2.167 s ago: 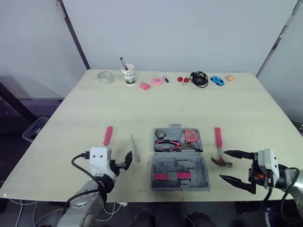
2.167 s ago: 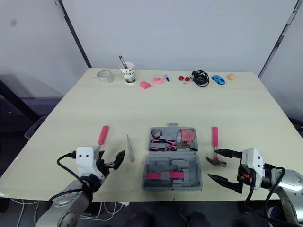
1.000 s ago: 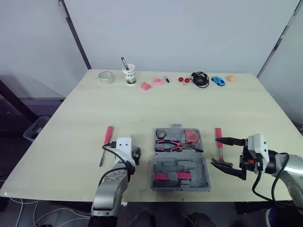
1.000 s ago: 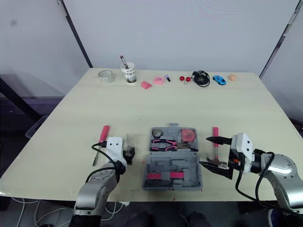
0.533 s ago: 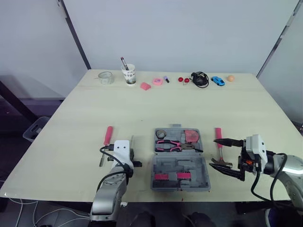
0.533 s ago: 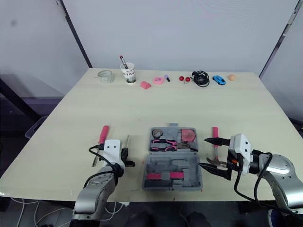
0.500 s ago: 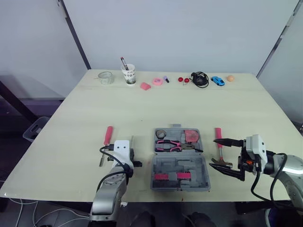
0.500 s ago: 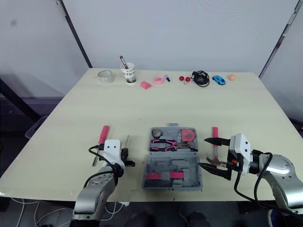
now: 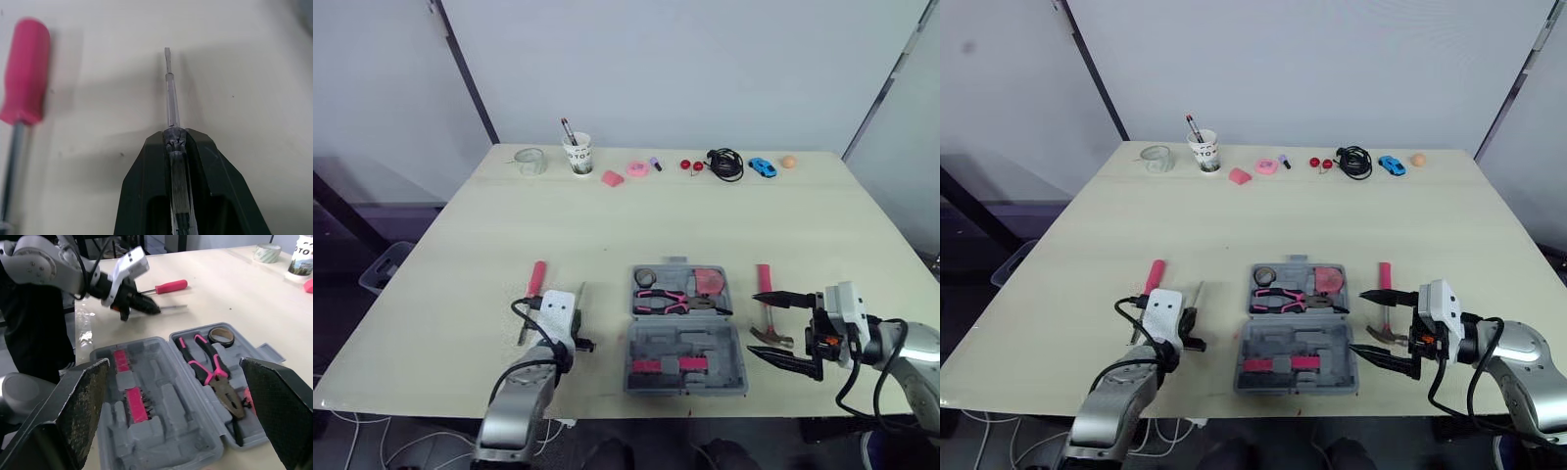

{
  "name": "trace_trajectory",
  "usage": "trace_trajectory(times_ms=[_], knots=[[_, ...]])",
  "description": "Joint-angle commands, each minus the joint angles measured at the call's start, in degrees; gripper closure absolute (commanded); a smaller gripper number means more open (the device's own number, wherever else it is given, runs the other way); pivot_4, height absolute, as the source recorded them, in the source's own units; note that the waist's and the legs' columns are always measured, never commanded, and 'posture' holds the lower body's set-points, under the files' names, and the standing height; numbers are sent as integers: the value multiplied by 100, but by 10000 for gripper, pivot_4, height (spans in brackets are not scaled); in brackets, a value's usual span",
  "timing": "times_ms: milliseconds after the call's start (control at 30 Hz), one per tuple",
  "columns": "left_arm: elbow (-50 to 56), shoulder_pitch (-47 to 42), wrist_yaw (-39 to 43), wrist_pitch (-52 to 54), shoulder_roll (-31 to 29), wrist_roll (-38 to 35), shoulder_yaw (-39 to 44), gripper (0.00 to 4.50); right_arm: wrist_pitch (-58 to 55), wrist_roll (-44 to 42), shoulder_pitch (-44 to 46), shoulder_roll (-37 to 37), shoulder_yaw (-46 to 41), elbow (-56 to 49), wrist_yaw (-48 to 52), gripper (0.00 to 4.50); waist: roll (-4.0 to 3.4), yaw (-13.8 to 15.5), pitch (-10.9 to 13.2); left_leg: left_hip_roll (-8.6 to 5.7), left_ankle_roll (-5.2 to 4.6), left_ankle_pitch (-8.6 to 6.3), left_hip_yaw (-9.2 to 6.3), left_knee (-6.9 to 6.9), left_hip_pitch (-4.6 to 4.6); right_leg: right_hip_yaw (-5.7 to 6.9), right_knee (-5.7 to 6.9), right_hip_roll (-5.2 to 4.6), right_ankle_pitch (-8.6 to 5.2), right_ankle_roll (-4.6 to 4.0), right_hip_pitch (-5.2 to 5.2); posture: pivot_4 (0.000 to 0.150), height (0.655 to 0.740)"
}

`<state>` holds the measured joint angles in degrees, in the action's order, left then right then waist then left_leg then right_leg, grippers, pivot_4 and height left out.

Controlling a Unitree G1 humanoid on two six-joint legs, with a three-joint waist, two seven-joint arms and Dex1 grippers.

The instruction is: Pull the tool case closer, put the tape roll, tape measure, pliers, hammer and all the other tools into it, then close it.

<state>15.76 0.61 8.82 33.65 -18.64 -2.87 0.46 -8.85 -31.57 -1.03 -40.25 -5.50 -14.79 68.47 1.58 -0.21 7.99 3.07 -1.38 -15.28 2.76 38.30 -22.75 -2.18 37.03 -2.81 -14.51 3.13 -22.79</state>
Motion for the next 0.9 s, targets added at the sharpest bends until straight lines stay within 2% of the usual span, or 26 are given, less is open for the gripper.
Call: trace_trajectory(times_ms=[33, 167, 267, 400, 733, 900], knots=[[561, -22, 792, -207, -423, -262, -8, 44640, 51, -130, -128, -63, -257, -111, 22, 0, 0, 9, 0, 0, 0, 0, 1, 0, 0, 0, 0, -1, -1, -1, 0, 1500, 7400], [934, -243, 2153, -100, -1058, -1168, 177, 44640, 141, -134, -262, -120, -404, -19, 73, 0, -2, 7, 3, 2, 0, 0, 3, 0, 0, -1, 0, -4, -1, -1, 0, 1500, 7400], [949, -488, 3018, -148, -1628, -1432, 50, 44640, 182, -108, -320, -105, -468, 1, 60, 0, -8, 7, 7, 3, 0, 0, 3, -1, 0, 5, 0, -1, -1, -2, 0, 1500, 7400], [796, -814, 3869, -414, -2122, -1431, -362, 44640, 186, -85, -389, -91, -499, -57, -26, 0, -14, 9, 15, 0, 0, 0, 10, 0, 0, -2, -2, -1, -2, 0, 0, 1500, 7400], [195, -2287, 5276, -398, -2413, -984, -1890, 44640, 173, -84, -637, -227, -773, -120, -122, 0, -23, 94, 21, 0, 0, 1, 24, 1, -4, -4, -5, 14, -1, 3, 1, 1500, 7400], [-485, -2931, 5612, -415, -2193, -696, -2425, 44640, 276, -42, -696, -174, -799, -56, -113, 0, -23, 100, 22, -2, -1, 1, 24, 3, -5, -10, -5, 16, -2, 4, 3, 1500, 7400]])
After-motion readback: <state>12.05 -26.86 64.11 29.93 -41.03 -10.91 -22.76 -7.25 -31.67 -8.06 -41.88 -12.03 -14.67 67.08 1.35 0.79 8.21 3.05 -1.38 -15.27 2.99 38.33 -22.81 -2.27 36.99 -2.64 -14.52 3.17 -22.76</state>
